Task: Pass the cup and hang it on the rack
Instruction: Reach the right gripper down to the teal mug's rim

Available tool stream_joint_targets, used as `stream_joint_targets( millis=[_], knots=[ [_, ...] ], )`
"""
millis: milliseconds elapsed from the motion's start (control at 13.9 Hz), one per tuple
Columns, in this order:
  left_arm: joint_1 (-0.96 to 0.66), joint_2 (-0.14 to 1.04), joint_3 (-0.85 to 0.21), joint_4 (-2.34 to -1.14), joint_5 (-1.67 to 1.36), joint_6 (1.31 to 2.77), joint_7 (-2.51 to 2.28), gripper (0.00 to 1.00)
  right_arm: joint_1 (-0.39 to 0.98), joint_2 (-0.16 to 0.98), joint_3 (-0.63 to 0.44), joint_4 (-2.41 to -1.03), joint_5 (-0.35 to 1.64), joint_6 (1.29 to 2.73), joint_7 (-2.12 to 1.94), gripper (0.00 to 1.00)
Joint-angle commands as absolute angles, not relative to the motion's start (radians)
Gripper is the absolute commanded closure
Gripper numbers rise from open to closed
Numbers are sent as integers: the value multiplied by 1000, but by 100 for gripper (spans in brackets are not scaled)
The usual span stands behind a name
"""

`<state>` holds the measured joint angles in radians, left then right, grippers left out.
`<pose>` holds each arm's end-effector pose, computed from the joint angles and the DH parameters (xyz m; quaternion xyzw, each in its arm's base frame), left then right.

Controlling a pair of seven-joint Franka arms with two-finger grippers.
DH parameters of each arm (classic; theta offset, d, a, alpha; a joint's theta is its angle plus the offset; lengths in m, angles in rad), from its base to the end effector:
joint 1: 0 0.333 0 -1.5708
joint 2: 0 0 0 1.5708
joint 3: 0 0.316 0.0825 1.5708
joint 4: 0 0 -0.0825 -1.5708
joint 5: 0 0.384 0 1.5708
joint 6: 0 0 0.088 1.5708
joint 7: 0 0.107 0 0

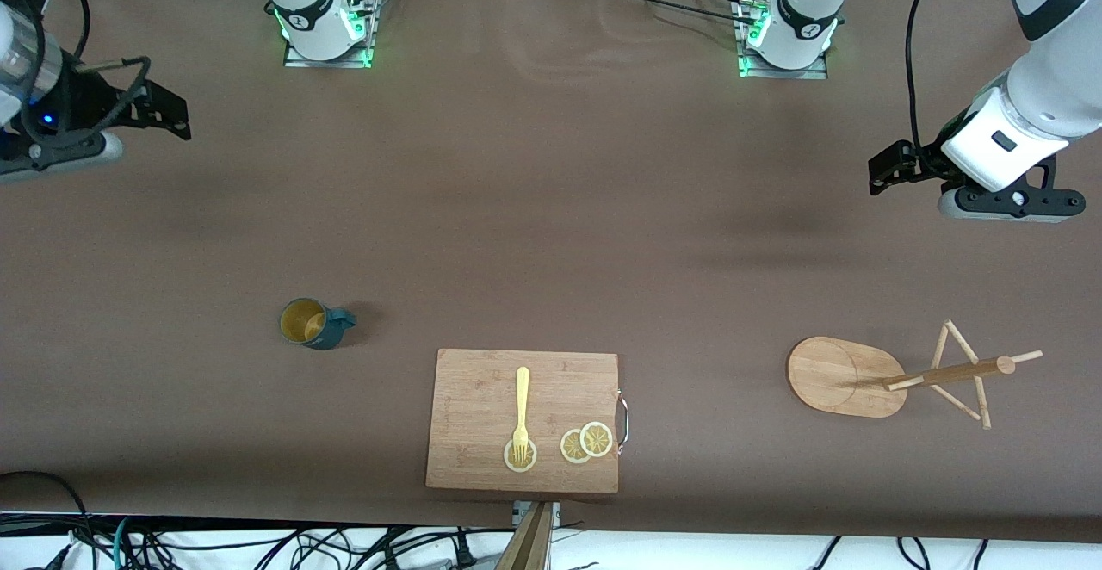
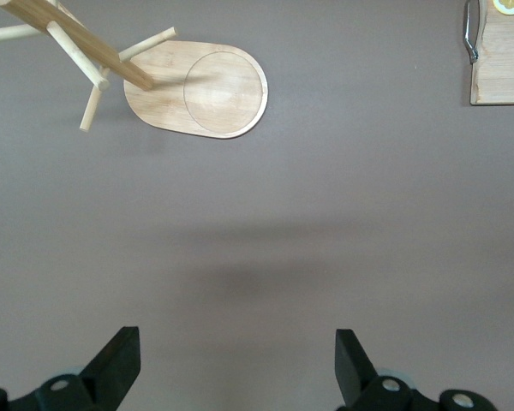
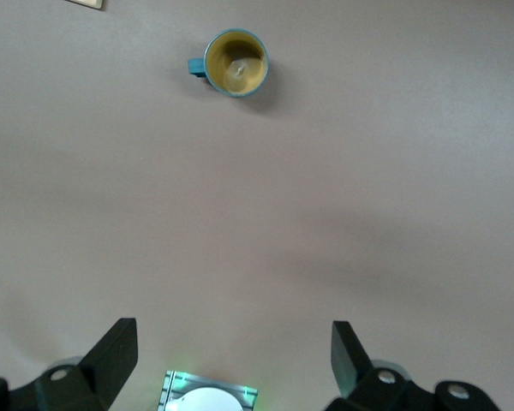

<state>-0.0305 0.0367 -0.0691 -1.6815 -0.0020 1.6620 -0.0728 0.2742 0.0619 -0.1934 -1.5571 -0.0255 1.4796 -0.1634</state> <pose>0.5650 -0.0561 0.5592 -0.9995 0.0133 0.0281 0.0002 0.5595 0.0456 0.5897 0.9901 0.1210 -0.0698 0.0158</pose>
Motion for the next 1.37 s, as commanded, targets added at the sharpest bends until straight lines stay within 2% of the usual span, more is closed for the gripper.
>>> stream_joint_targets(
  millis=[0, 576, 935, 1295],
  knots=[
    [-35, 51, -67, -1649, -8, 1635, -78, 0, 265, 181, -190, -1557, -2, 1589, -166, 0],
    [-35, 51, -67, -1647, -8, 1635, -78, 0, 236, 524, -190, -1525, 26, 2006, -183, 1],
    [-35, 51, -67, -1647, -8, 1635, -78, 0, 224, 620, -189, -1523, 89, 2126, -186, 3],
    [-35, 51, -67, -1649, -8, 1635, -78, 0, 225, 653, -186, -1535, 106, 2175, -186, 11]
  ],
)
